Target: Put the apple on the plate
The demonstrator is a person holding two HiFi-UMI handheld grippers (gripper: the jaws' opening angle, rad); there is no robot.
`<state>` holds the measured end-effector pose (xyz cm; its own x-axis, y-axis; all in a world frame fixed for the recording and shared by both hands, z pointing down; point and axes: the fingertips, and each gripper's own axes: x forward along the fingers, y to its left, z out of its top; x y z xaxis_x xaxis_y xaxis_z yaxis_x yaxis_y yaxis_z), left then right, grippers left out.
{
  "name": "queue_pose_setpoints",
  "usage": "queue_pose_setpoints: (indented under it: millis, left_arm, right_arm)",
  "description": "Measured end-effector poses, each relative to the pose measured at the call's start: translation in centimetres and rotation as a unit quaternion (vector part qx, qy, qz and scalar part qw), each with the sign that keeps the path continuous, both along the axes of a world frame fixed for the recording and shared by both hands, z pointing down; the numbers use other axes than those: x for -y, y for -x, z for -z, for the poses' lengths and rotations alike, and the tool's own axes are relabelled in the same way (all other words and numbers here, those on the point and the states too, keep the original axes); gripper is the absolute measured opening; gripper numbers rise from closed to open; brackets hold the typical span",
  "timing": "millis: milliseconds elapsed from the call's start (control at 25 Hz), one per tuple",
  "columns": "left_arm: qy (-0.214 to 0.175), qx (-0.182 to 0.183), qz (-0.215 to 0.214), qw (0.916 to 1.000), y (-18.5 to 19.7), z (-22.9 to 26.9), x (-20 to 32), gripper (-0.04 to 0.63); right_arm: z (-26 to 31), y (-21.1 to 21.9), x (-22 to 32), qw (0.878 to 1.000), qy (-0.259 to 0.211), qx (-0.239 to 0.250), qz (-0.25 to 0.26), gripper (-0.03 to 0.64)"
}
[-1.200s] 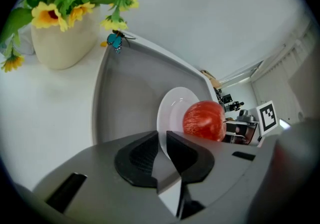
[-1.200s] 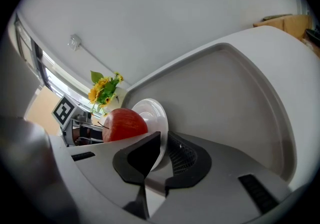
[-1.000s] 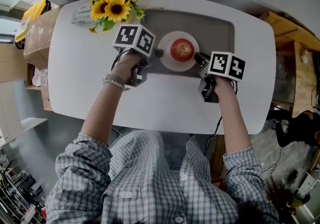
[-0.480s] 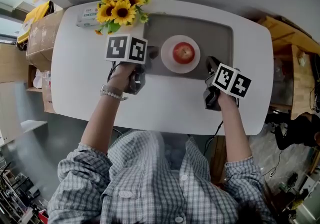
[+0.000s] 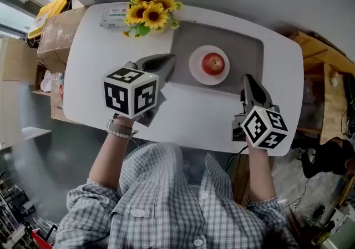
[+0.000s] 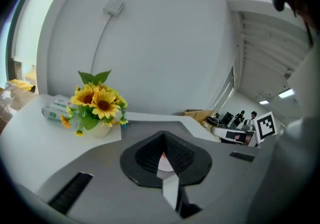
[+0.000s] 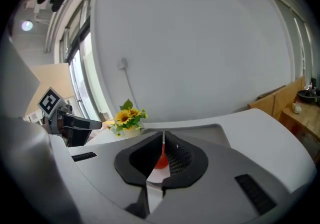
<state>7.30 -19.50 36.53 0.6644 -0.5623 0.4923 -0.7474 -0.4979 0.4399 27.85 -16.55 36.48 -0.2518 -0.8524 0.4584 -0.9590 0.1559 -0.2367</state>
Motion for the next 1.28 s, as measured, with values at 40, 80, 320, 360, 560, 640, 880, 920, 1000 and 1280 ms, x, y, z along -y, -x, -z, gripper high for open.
queue_pose_setpoints:
  millis: [40, 80, 320, 360, 560, 640, 880, 920, 1000, 1280]
  left_arm:
    - [-0.016, 0.0, 0.004, 0.9999, 0.4, 0.9, -0.5, 0.009]
    - [-0.03, -0.001, 0.009, 0.9995, 0.7, 1.7, -1.0, 0.009]
    - [-0.103, 0.014, 0.031, 0.9941, 3.0, 5.9, -3.8, 0.009]
    - [-0.116, 0.019, 0.036, 0.9924, 3.3, 6.5, -4.2, 0.009]
    - [-0.175, 0.044, 0.045, 0.9826, 4.4, 9.5, -5.9, 0.009]
    - [-0.18, 0.042, 0.041, 0.982, 4.1, 9.5, -6.5, 0.009]
    - [-0.172, 0.032, 0.027, 0.9843, 3.0, 8.9, -7.5, 0.009]
    - [-0.173, 0.033, 0.024, 0.984, 2.9, 8.8, -7.6, 0.009]
    - [-0.176, 0.035, 0.02, 0.9836, 2.8, 8.8, -7.5, 0.009]
    - [-0.18, 0.044, 0.013, 0.9826, 2.5, 8.9, -7.6, 0.009]
  right_arm:
    - [1.0, 0.3, -0.3, 1.0, -0.016, -0.006, 0.003, 0.029]
    - [2.0, 0.7, -0.5, 0.999, -0.032, -0.012, 0.006, 0.029]
    - [6.7, 2.3, -2.1, 0.994, -0.105, -0.038, 0.02, 0.029]
    - [7.4, 2.5, -2.4, 0.992, -0.115, -0.04, 0.024, 0.028]
    - [10.5, 3.1, -3.0, 0.984, -0.165, -0.052, 0.03, 0.026]
    - [11.1, 3.2, -3.0, 0.982, -0.18, -0.054, 0.028, 0.026]
    - [12.7, 3.8, -3.2, 0.977, -0.203, -0.063, 0.03, 0.026]
    - [12.8, 3.8, -3.3, 0.976, -0.205, -0.067, 0.031, 0.026]
    - [12.8, 3.8, -3.4, 0.975, -0.206, -0.072, 0.031, 0.026]
    - [12.6, 3.4, -3.6, 0.976, -0.203, -0.074, 0.027, 0.026]
